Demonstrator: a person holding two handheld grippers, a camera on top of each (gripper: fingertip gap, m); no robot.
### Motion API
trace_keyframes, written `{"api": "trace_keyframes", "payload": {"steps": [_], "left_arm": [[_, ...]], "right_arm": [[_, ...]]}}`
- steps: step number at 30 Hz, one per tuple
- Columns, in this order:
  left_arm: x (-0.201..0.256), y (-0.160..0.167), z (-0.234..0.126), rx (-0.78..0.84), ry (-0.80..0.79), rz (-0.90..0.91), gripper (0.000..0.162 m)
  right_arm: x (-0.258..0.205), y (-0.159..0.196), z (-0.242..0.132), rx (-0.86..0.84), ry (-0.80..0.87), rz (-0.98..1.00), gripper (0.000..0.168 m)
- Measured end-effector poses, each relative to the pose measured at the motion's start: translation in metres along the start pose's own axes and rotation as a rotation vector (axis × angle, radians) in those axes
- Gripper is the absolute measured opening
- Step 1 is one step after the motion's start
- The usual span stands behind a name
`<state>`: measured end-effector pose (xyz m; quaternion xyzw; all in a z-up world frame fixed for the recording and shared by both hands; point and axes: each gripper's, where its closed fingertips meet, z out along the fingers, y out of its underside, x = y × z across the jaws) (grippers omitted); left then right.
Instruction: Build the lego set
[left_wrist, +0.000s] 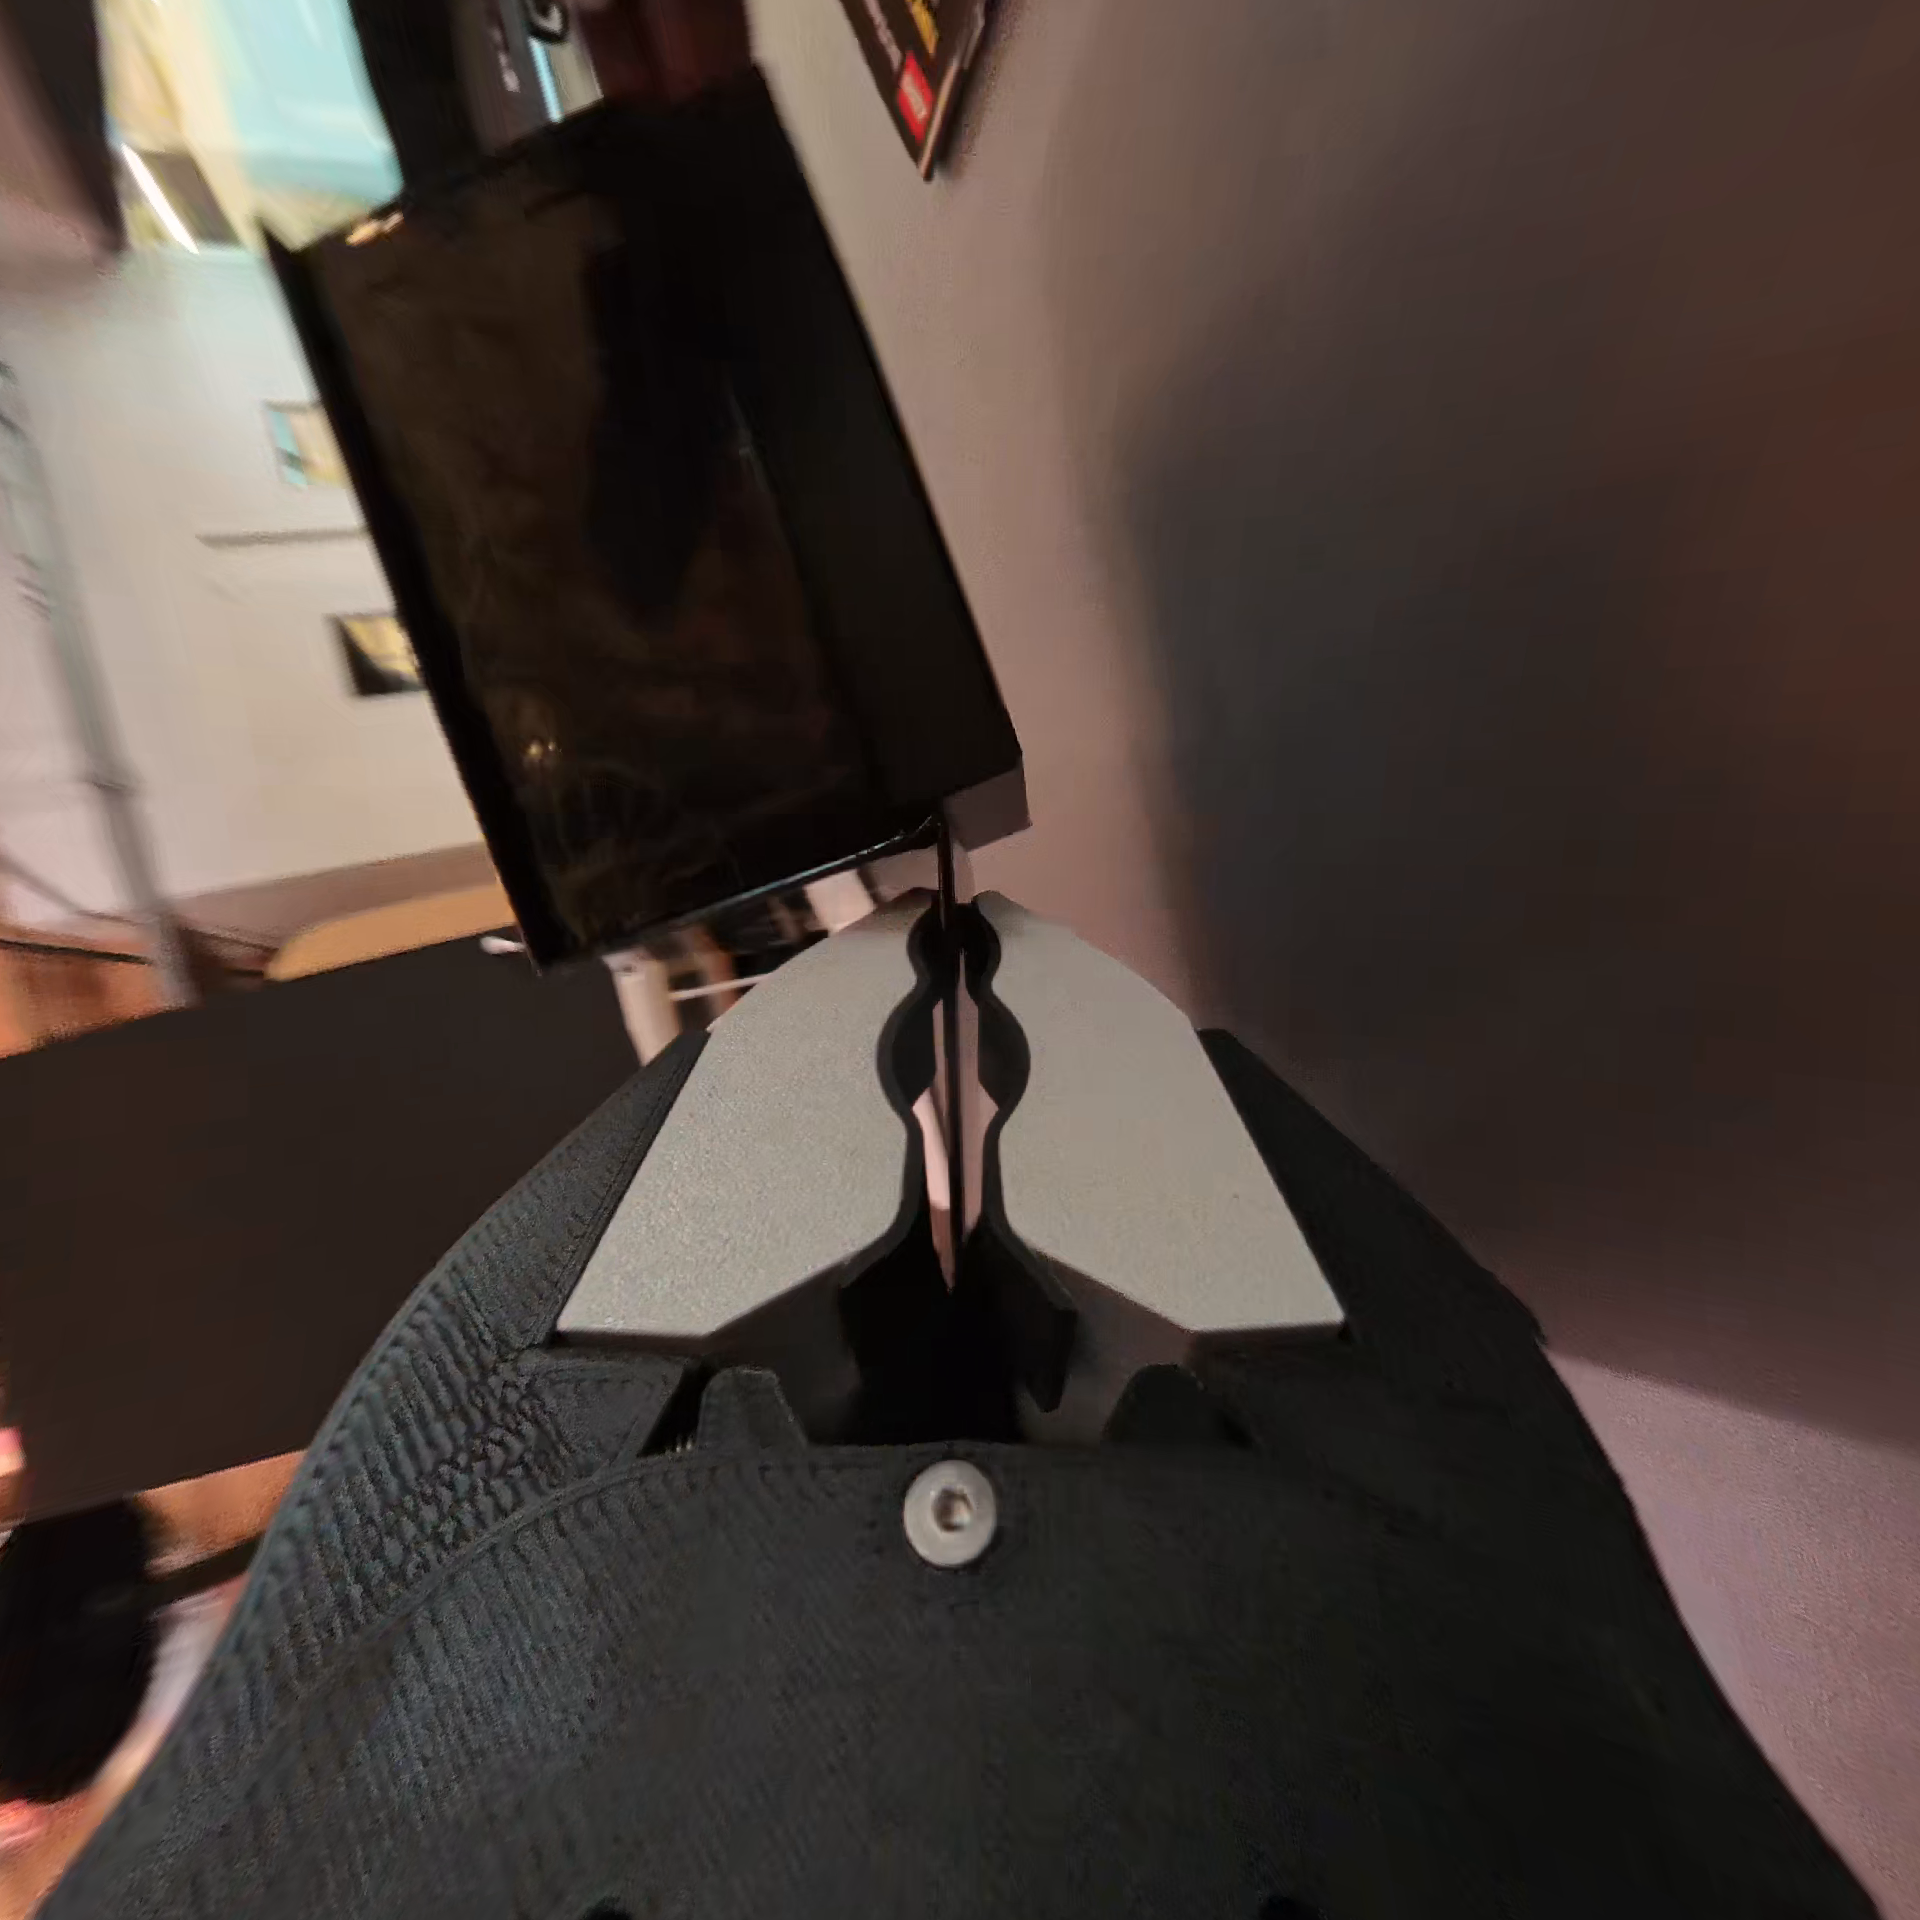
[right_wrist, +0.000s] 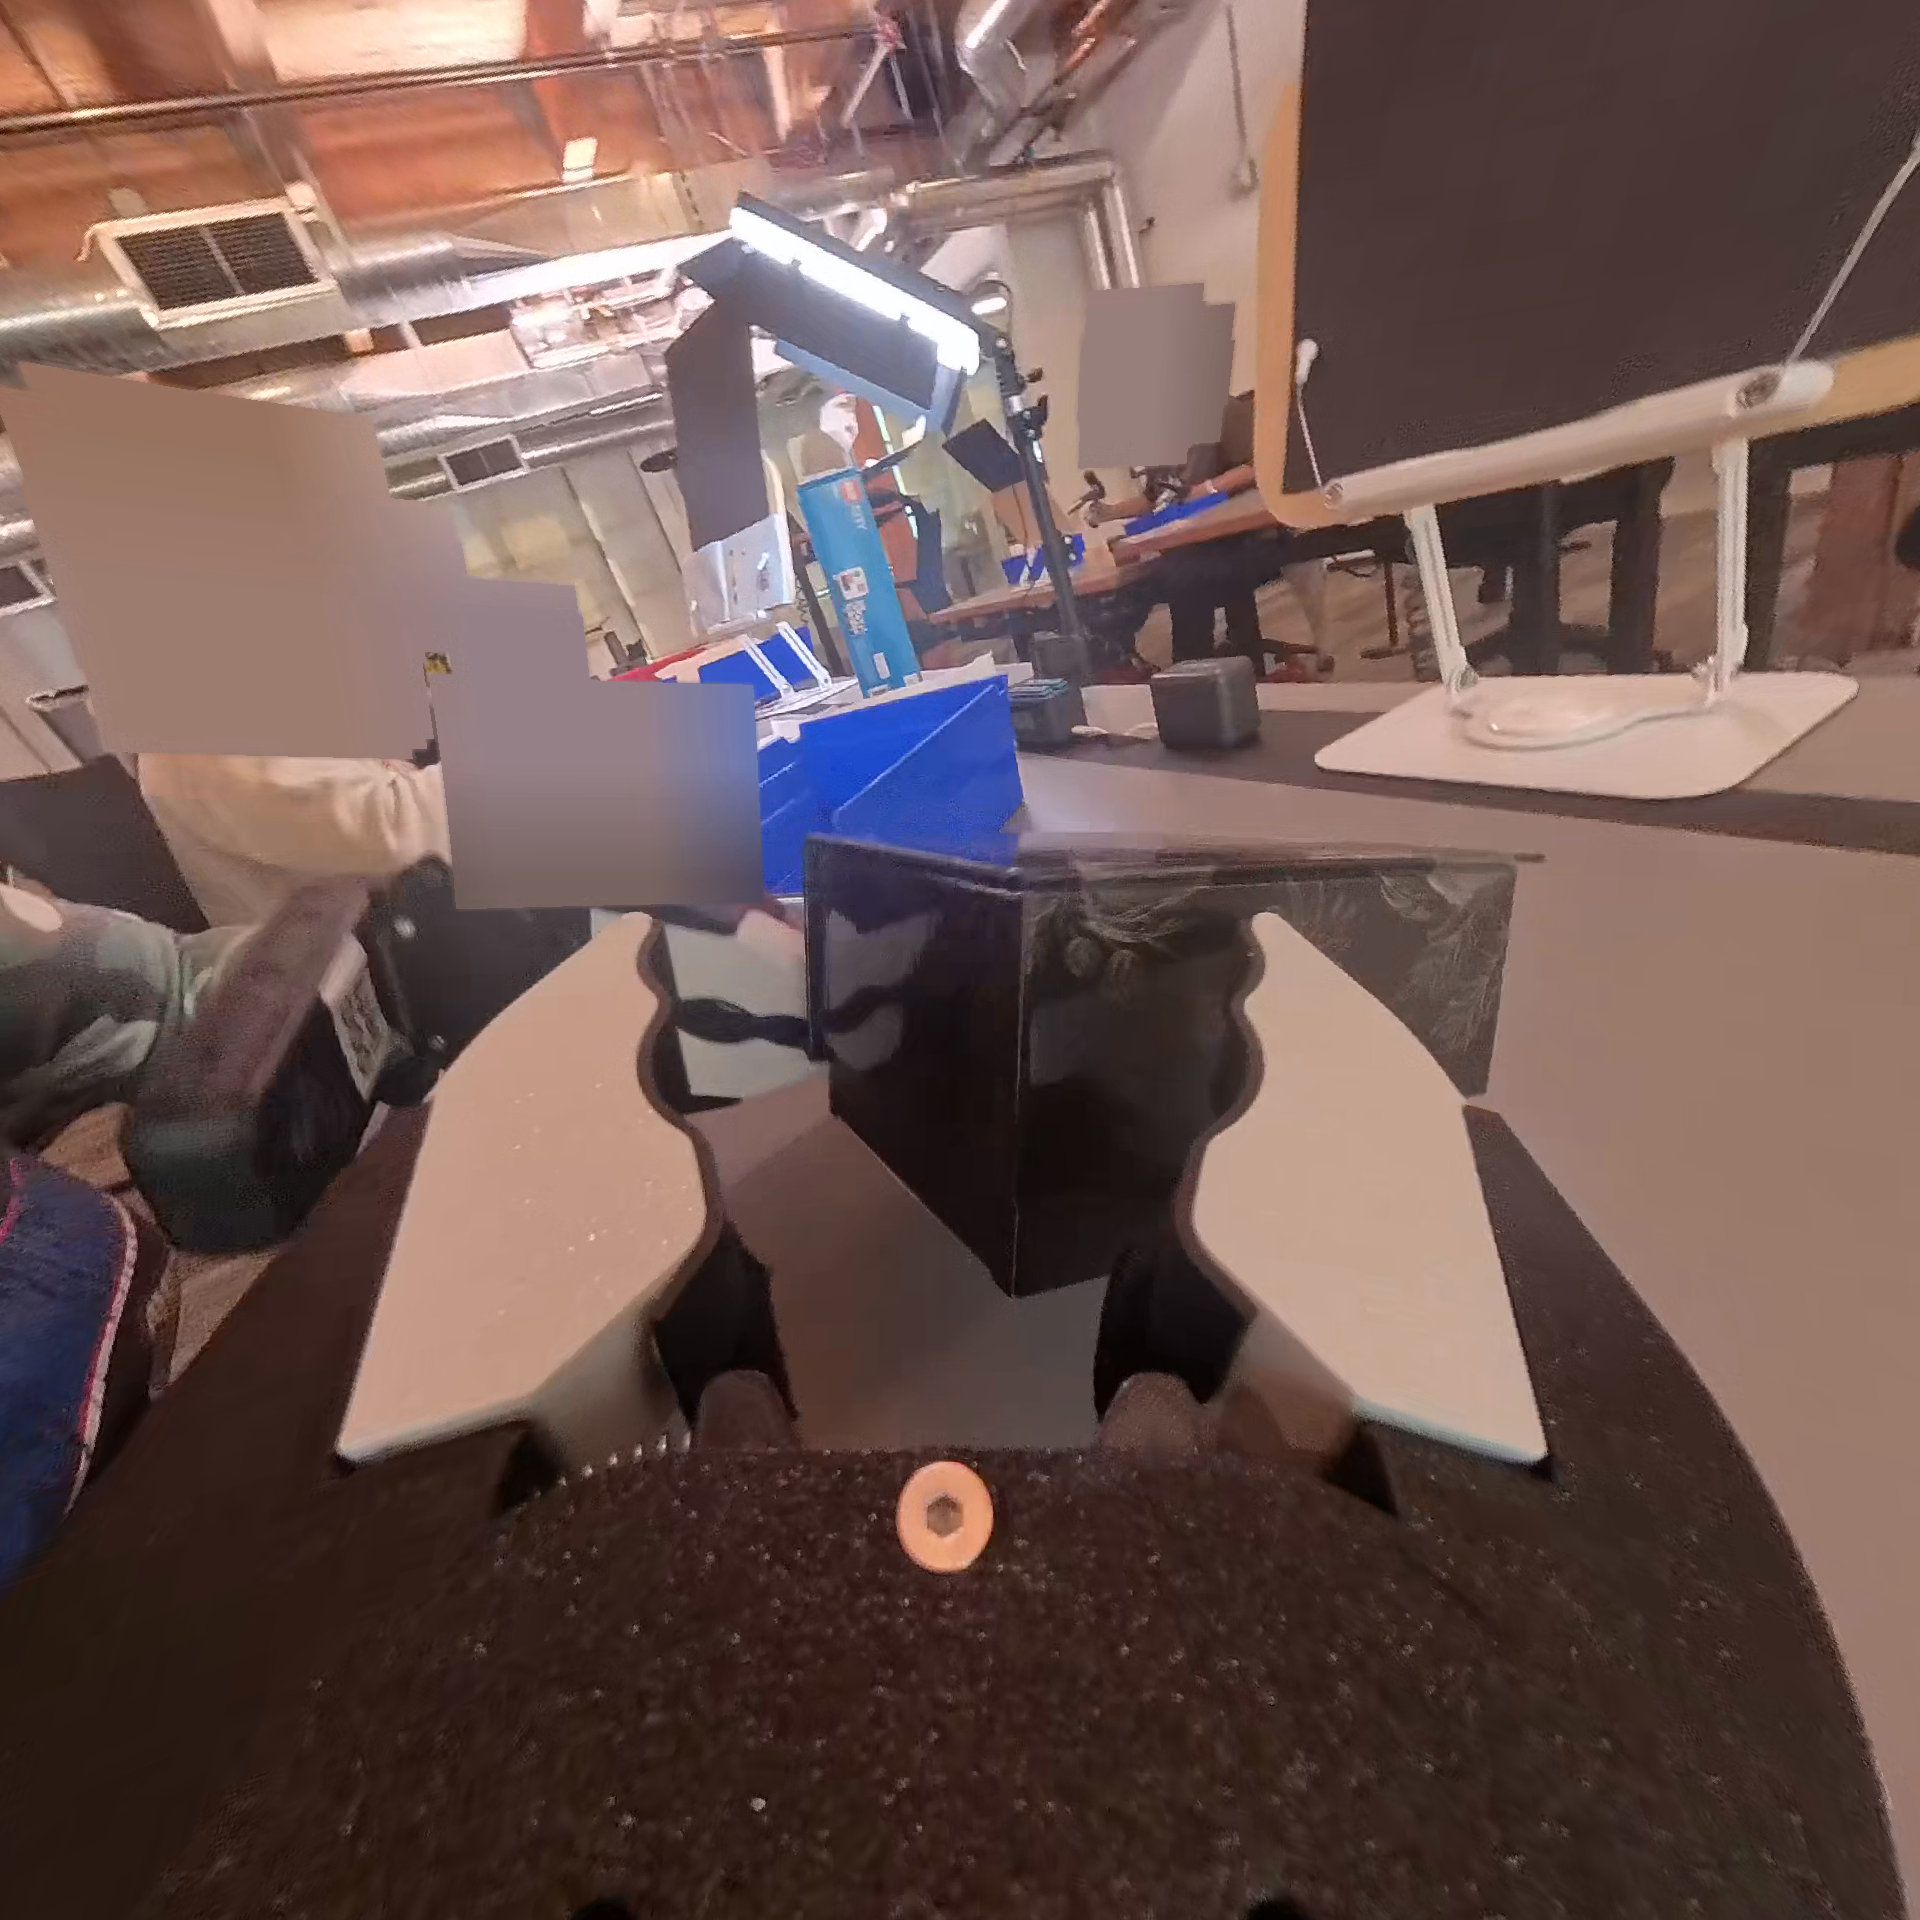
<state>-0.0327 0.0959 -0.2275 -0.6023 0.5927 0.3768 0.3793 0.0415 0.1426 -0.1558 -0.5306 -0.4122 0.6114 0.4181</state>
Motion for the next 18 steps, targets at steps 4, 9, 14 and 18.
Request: {"api": "trace_keyframes", "payload": {"steps": [4, 9, 14, 18], "left_arm": [[0.011, 0.004, 0.009, -0.064, -0.094, 0.173, 0.001], [0.013, 0.014, 0.013, -0.101, -0.116, 0.238, 0.002], [0.006, 0.017, 0.013, -0.115, -0.182, 0.321, 0.003], [-0.014, 0.023, 0.009, -0.139, -0.291, 0.341, 0.002]], "right_arm": [[0.004, 0.018, -0.002, -0.137, 0.023, -0.072, 0.1], [0.012, 0.035, -0.004, -0.184, 0.044, -0.062, 0.101], [0.009, 0.021, -0.004, -0.096, 0.022, -0.055, 0.096], [0.013, 0.022, -0.004, -0.168, 0.064, -0.13, 0.094]]}}
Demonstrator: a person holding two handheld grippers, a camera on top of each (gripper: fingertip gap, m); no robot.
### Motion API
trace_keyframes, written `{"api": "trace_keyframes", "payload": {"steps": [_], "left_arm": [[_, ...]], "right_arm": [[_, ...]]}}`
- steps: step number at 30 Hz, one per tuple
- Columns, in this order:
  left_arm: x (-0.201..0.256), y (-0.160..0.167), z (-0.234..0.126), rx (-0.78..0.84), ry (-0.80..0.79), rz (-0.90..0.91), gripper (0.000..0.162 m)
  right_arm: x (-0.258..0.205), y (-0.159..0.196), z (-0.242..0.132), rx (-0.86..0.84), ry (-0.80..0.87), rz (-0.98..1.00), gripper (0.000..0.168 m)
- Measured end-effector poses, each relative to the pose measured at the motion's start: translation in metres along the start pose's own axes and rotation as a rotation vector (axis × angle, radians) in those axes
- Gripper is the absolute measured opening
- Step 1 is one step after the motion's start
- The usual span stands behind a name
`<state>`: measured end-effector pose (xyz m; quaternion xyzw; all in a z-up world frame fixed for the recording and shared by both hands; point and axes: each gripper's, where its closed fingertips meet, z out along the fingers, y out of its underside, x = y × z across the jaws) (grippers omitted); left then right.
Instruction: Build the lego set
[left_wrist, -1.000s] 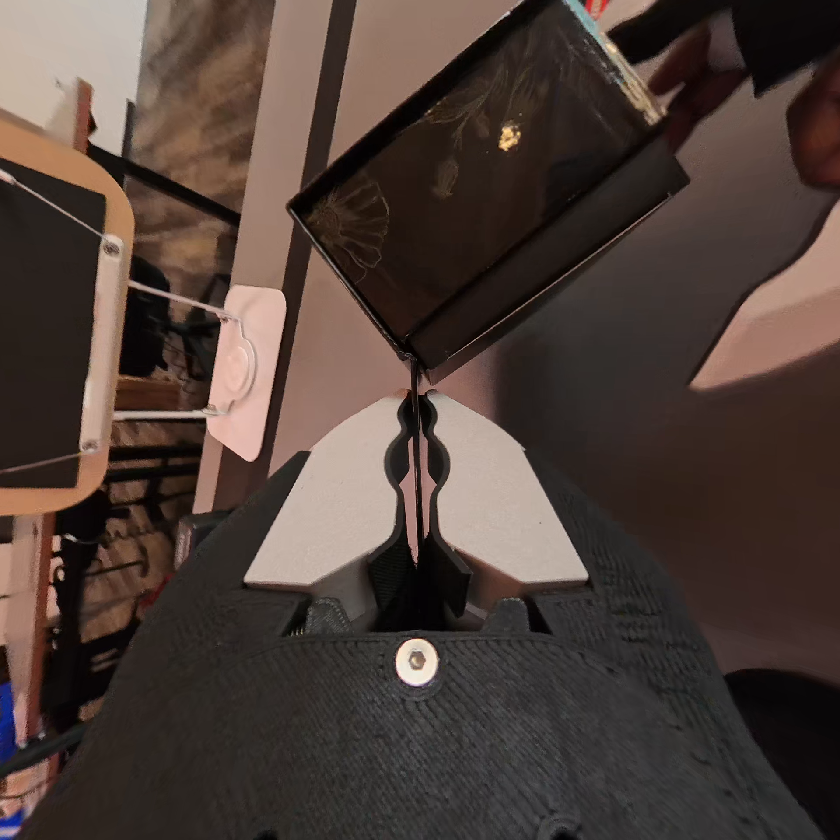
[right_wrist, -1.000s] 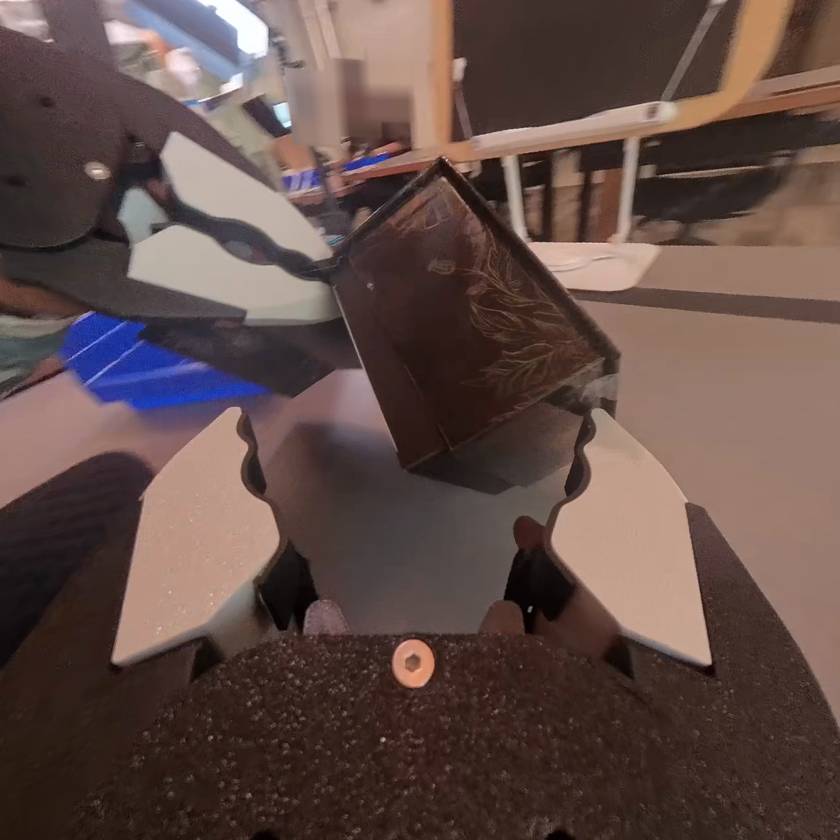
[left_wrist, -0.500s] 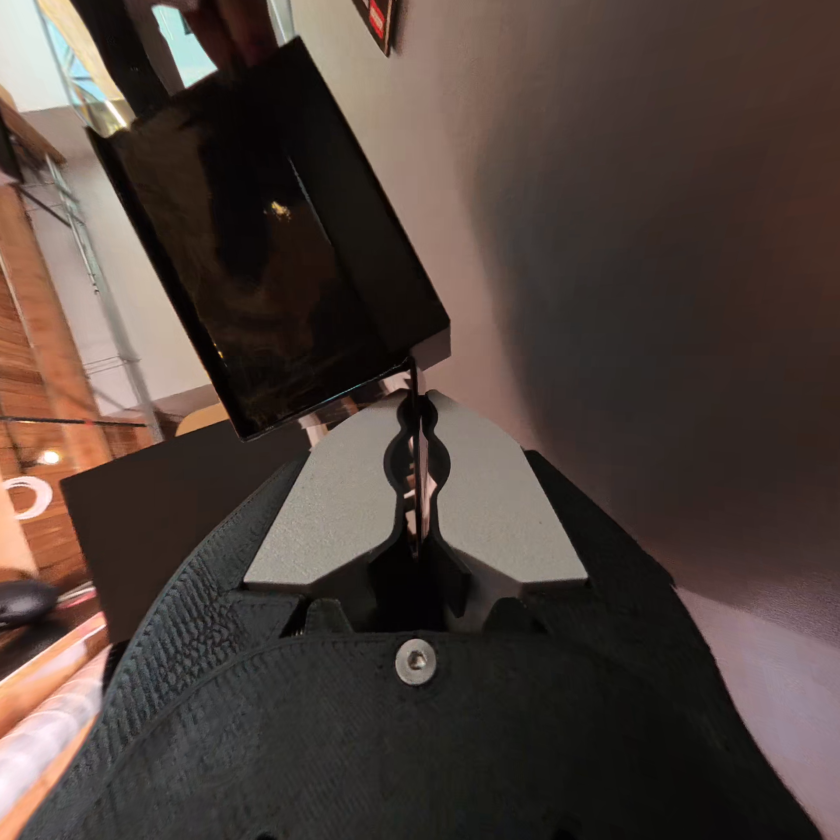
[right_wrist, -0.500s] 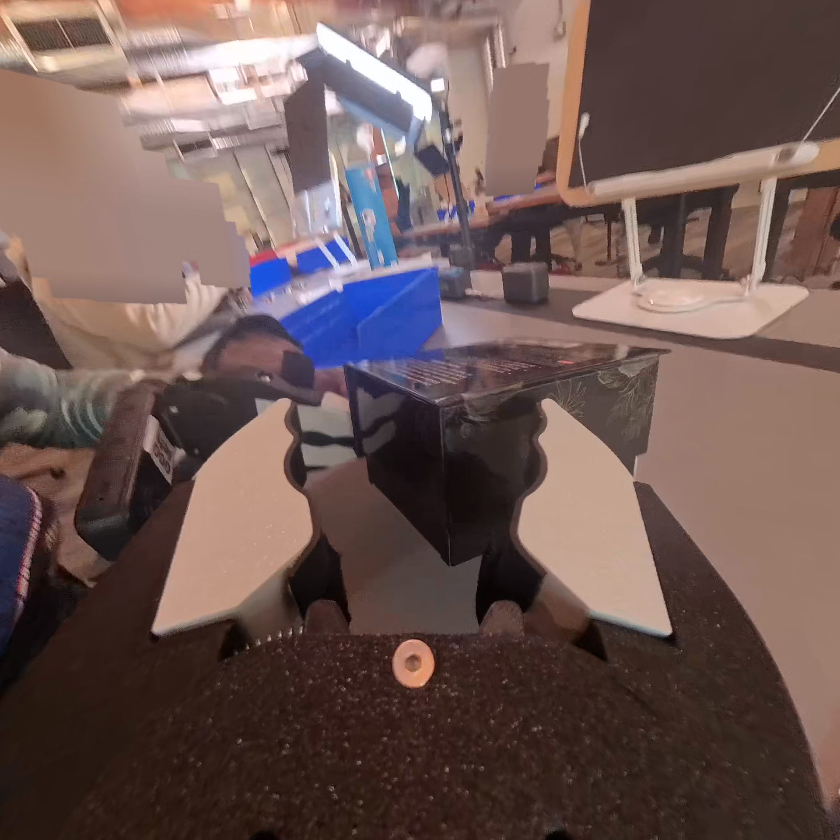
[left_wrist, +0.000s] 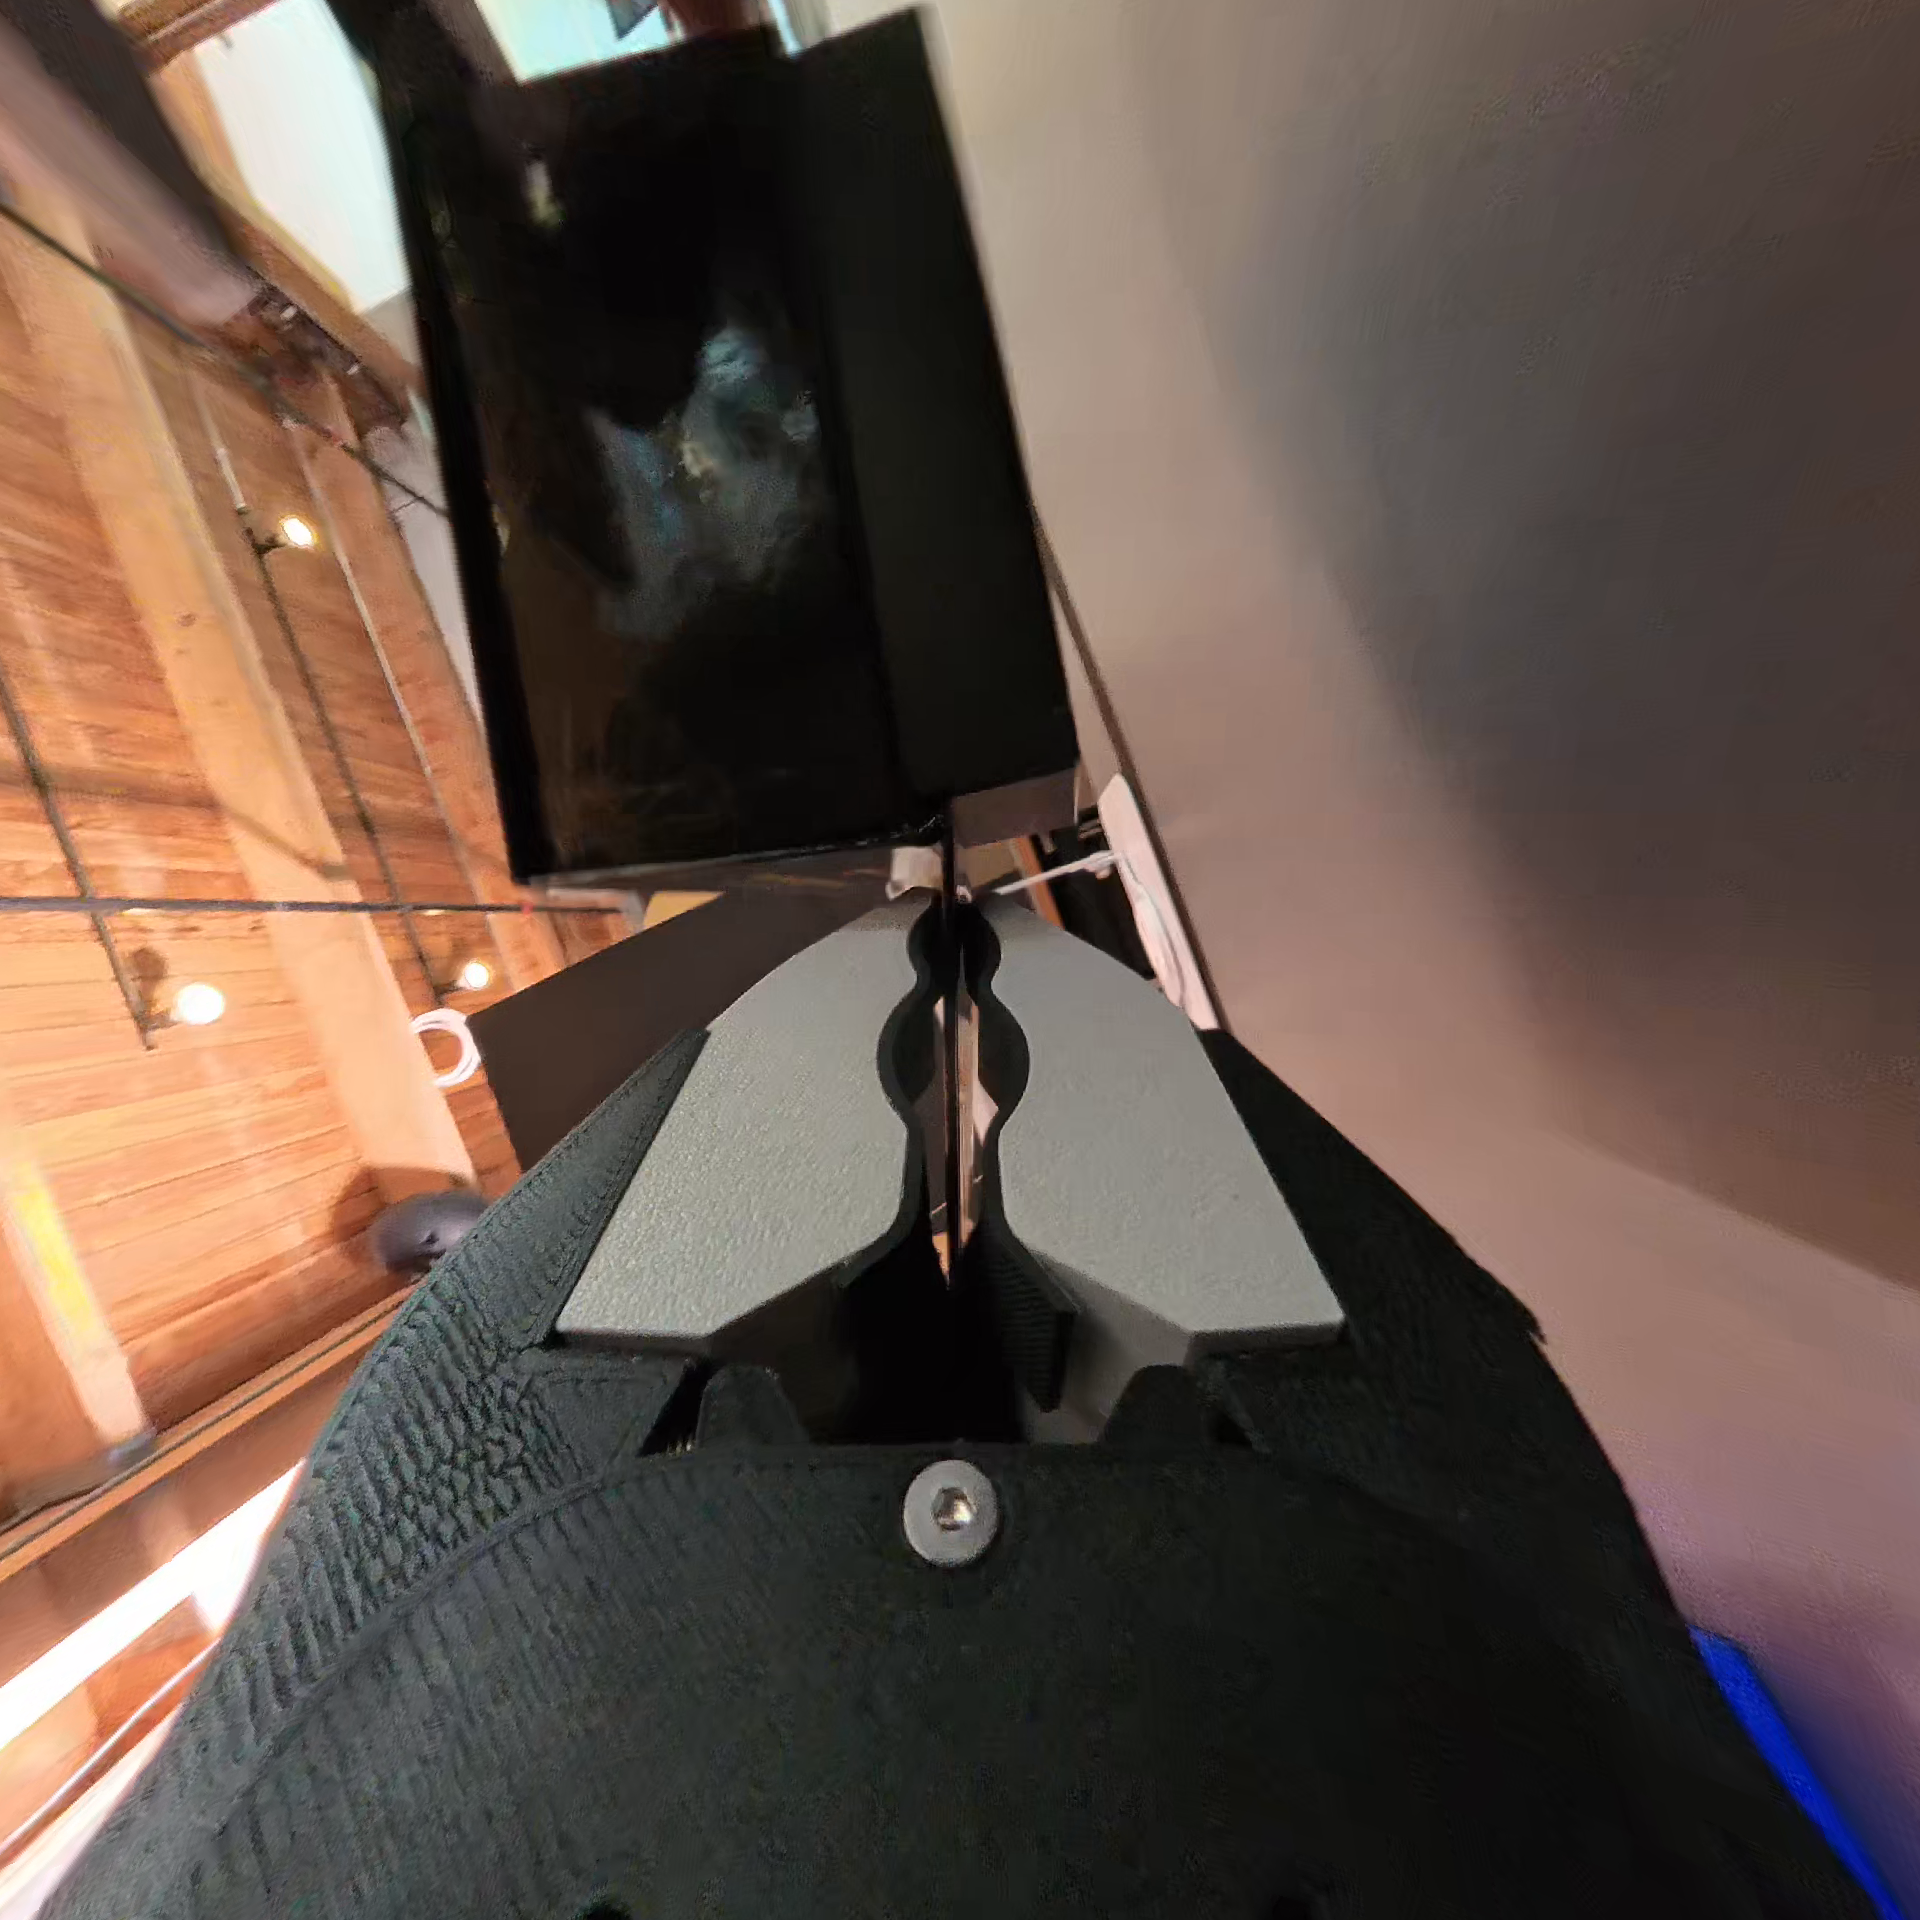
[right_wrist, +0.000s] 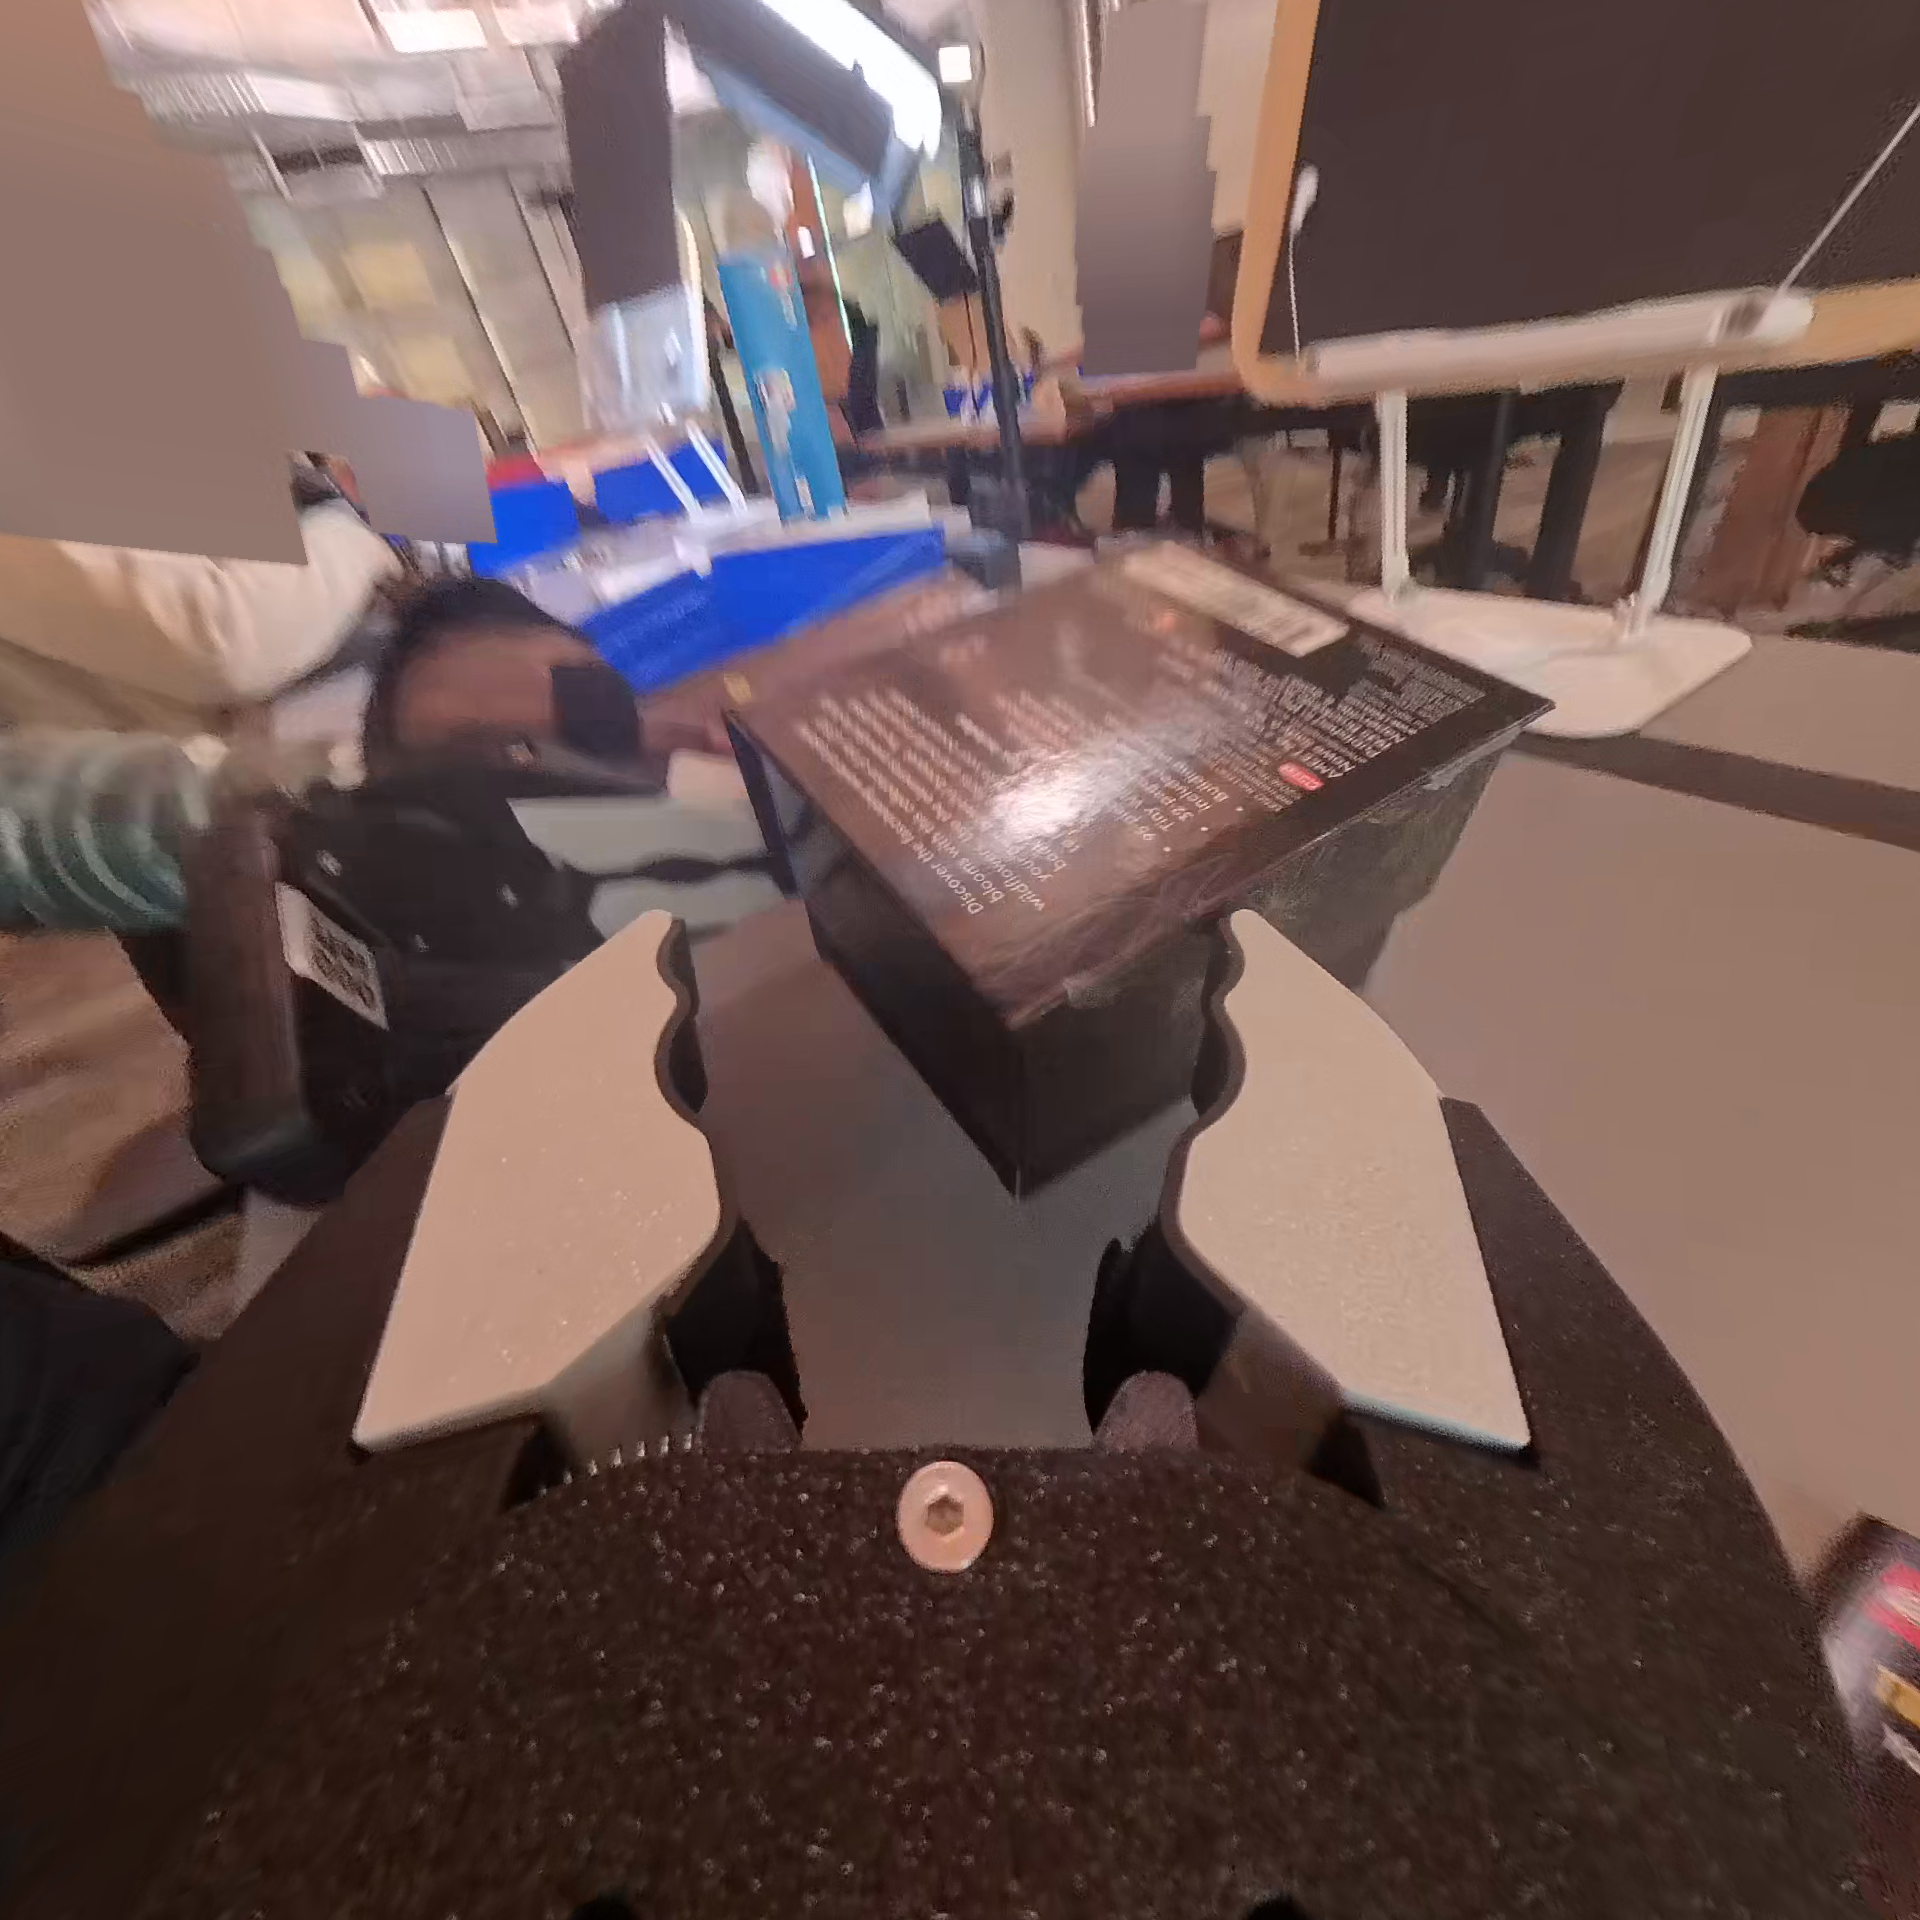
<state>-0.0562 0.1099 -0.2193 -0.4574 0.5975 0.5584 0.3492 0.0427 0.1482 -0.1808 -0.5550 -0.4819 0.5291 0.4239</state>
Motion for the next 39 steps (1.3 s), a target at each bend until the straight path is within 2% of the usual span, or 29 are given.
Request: {"api": "trace_keyframes", "payload": {"steps": [3, 7, 11, 17, 22, 29, 39], "left_arm": [[0.009, 0.006, 0.004, -0.02, 0.002, 0.006, 0.002], [0.035, -0.006, -0.001, 0.032, 0.036, 0.034, 0.002], [0.026, 0.001, -0.001, 0.007, 0.012, -0.002, 0.002], [0.009, 0.008, -0.001, 0.0, -0.05, 0.024, 0.002], [0.013, 0.009, 0.001, -0.01, -0.032, -0.007, 0.003], [0.018, 0.007, 0.002, -0.004, -0.01, 0.025, 0.004], [0.018, 0.003, 0.003, 0.01, -0.014, 0.026, 0.005]], "right_arm": [[0.0, 0.028, 0.006, -0.12, -0.006, -0.008, 0.099], [-0.008, 0.02, 0.007, -0.047, -0.037, 0.019, 0.091], [-0.005, 0.031, 0.011, -0.151, -0.007, -0.061, 0.1], [-0.013, 0.0, 0.006, -0.073, -0.051, -0.097, 0.095], [-0.014, 0.01, 0.01, -0.181, -0.047, -0.167, 0.104], [-0.016, 0.008, 0.012, -0.133, -0.063, -0.13, 0.102], [-0.015, 0.009, 0.015, -0.216, -0.05, -0.237, 0.104]]}}
